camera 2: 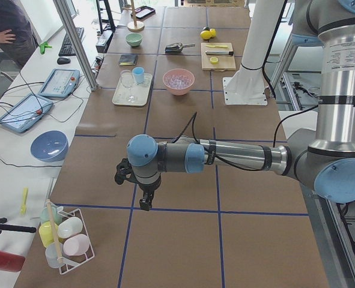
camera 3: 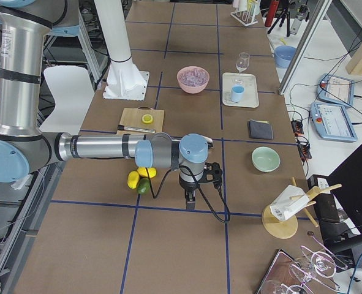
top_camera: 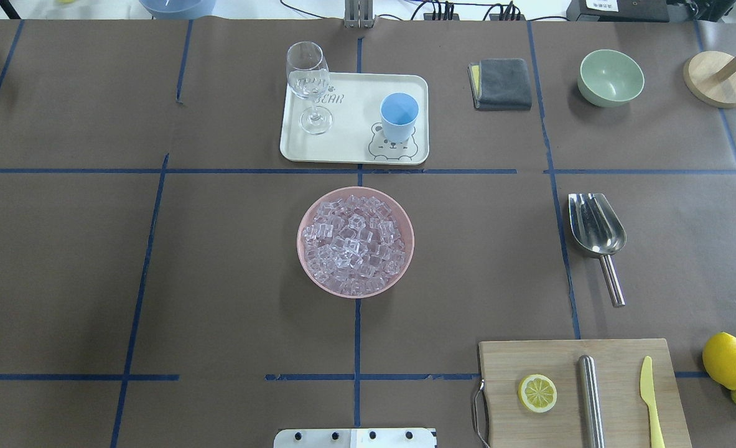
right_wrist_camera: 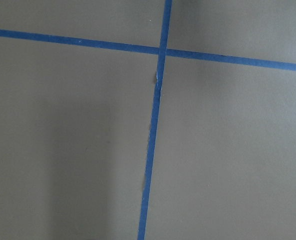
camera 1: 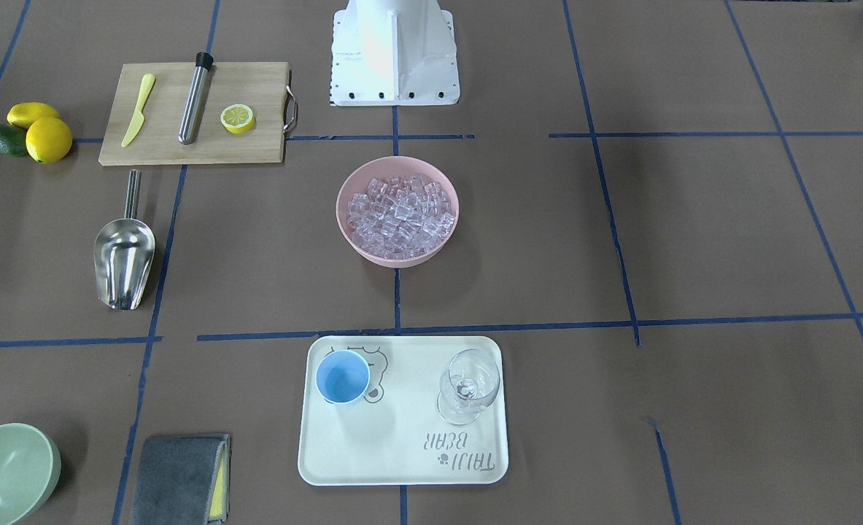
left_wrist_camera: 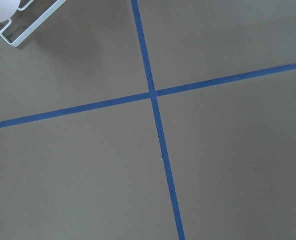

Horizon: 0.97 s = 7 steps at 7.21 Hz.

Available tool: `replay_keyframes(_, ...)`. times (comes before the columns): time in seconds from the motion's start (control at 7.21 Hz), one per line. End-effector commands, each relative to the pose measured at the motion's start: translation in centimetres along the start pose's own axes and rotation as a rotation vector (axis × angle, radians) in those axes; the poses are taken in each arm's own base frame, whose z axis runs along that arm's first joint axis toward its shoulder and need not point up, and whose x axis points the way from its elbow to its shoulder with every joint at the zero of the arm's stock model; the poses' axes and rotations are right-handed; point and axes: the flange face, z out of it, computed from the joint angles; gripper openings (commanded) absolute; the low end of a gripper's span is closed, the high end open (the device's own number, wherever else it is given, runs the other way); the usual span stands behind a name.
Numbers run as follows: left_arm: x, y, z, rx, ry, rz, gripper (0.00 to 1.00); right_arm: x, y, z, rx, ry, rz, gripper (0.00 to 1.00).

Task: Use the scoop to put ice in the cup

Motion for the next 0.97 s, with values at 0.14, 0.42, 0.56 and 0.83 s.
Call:
replay_keyframes(0.14,1.06,-0.65,0.22,-0.005,0.001,0.022,1.00,0.22,0.05,0.22,-0.005,0.001,0.006,1.00)
replay_keyframes(0.42,1.24,-0.72,0.12,-0.004,-0.002,0.028,1.00,0.03,0.01,0.00,0.000,0.003,-0.001,1.00)
replay_keyframes(0.56,1.28,-0.72,0.07,-0.004,-0.002,0.026,1.00,-0.07,-0.08,-0.10,0.002,0.002,-0.004,1.00)
replay_keyframes(0.83,1.34,-0.81,-0.03,-0.002,-0.005,0.027,1.00,-0.26,-0.06,-0.28,0.006,-0.001,-0.004,1.00)
